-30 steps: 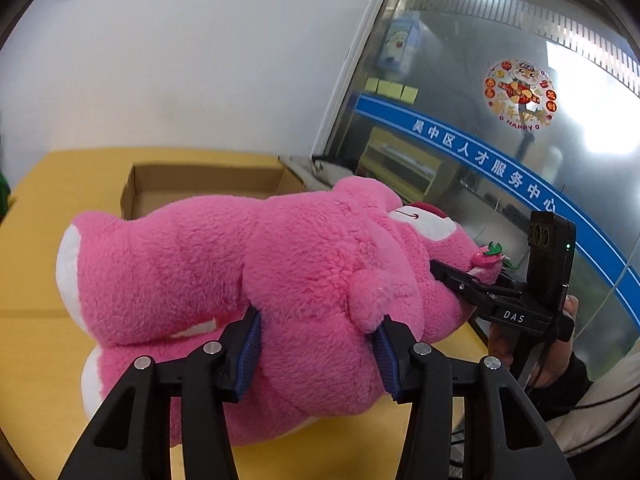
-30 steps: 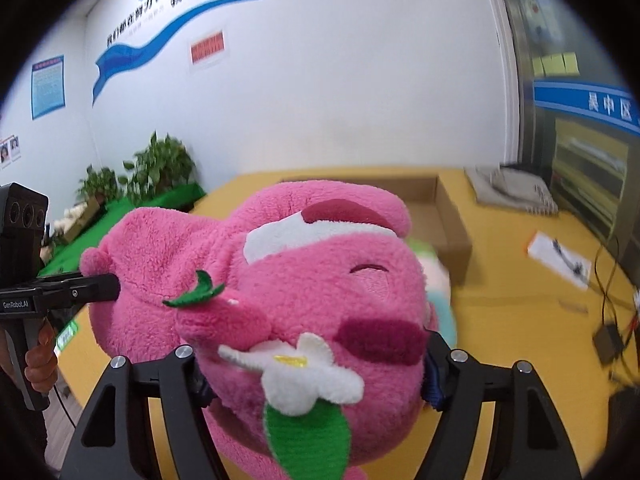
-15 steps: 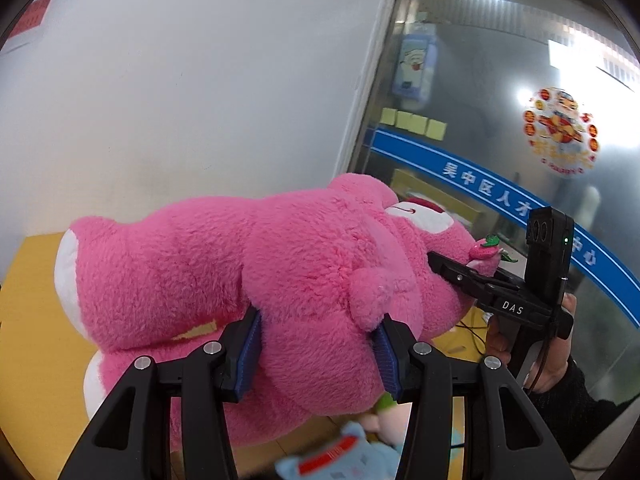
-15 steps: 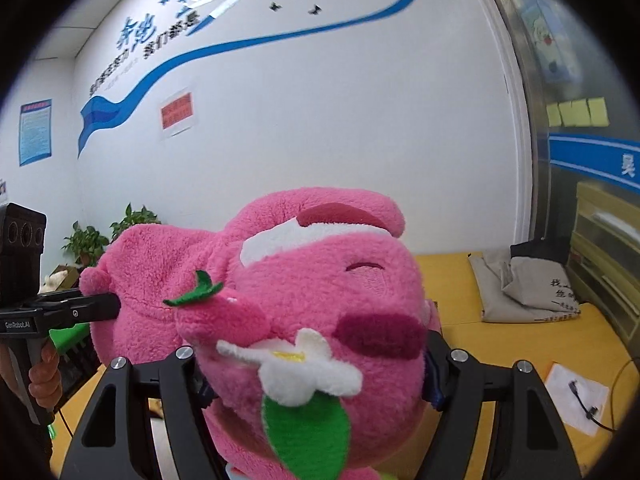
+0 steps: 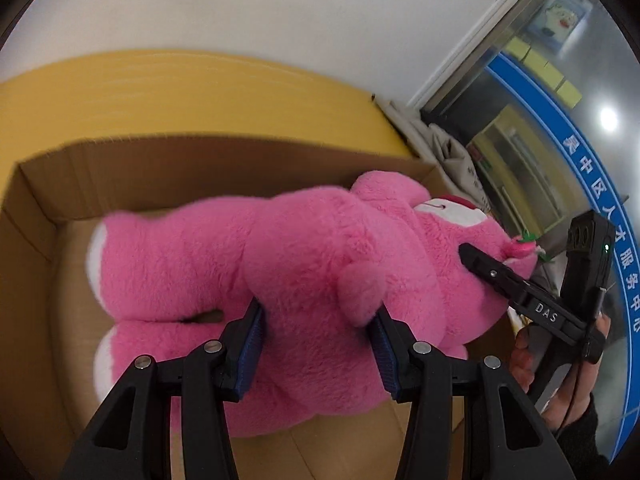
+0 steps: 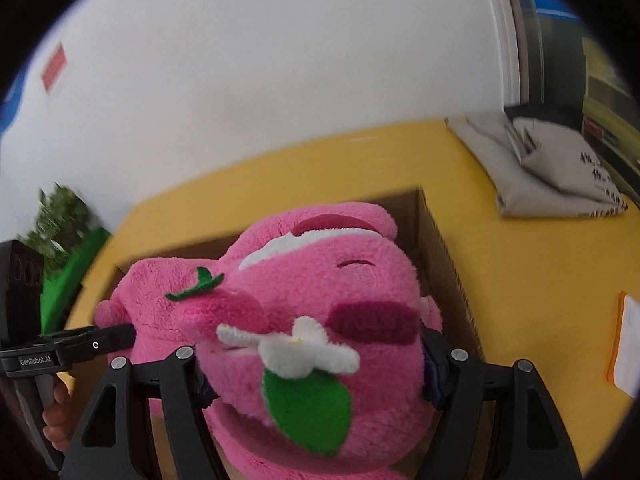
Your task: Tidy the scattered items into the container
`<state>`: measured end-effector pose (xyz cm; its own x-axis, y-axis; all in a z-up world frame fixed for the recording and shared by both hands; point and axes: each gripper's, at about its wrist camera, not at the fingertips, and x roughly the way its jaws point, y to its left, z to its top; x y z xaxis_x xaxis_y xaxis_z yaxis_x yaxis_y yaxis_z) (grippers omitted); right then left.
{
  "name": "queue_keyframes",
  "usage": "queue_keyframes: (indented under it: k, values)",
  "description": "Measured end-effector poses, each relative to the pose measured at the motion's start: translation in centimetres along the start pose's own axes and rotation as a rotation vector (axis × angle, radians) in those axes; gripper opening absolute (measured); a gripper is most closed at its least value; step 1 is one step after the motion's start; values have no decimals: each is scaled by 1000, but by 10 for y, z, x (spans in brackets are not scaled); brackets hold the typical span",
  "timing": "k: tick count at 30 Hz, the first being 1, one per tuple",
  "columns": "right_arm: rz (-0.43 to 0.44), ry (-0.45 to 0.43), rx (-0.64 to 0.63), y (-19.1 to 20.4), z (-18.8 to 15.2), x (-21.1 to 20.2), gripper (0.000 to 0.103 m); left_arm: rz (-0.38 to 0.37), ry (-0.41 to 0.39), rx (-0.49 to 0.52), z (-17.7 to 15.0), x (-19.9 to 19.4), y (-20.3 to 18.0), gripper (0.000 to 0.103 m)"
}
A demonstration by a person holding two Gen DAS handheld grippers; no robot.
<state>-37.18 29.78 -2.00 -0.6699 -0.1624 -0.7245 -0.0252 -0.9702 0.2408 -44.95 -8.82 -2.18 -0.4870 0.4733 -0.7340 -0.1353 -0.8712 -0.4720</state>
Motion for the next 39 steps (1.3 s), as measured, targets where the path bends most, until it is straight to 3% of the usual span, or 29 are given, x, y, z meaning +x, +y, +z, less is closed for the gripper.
queue_keyframes:
  k: [2,5,6,8,11,15,17,18,21,24,30,39]
  values:
    - [-24,16,19,-5,-4,10,73,-2,-2,-21,2,0,3,58]
    - [-39,1,40,-13,-1,12,78,44,17,-40,1,5,7,80]
    - [-56,-10,33,-13,1,14,80,51,20,-51,0,7,10,84]
    - [-92,-34,9,-12,5,15,87,46,15,-59,-2,0,8,84]
    - [-100,-48,-36,-5,7,-2,88,91,-48,13,-4,-32,-12,82]
    - [-67,-113,-117,8,2,-64,97,87,-171,114,-20,-103,-52,84]
    - [-43,-129,-143,13,-9,-98,103,92,-234,134,-38,-141,-67,91]
    - [-35,-135,-157,17,-16,-113,103,104,-267,147,-50,-162,-78,101]
    - [-26,-171,-203,33,-46,-151,103,192,-360,198,-98,-218,-107,103]
    - [-27,-202,-234,49,-84,-187,103,259,-398,240,-143,-248,-132,103]
    - [-69,-252,-231,69,-147,-244,103,309,-395,244,-226,-267,-151,103]
    - [-96,-252,-270,92,-194,-285,103,277,-409,196,-279,-279,-157,103]
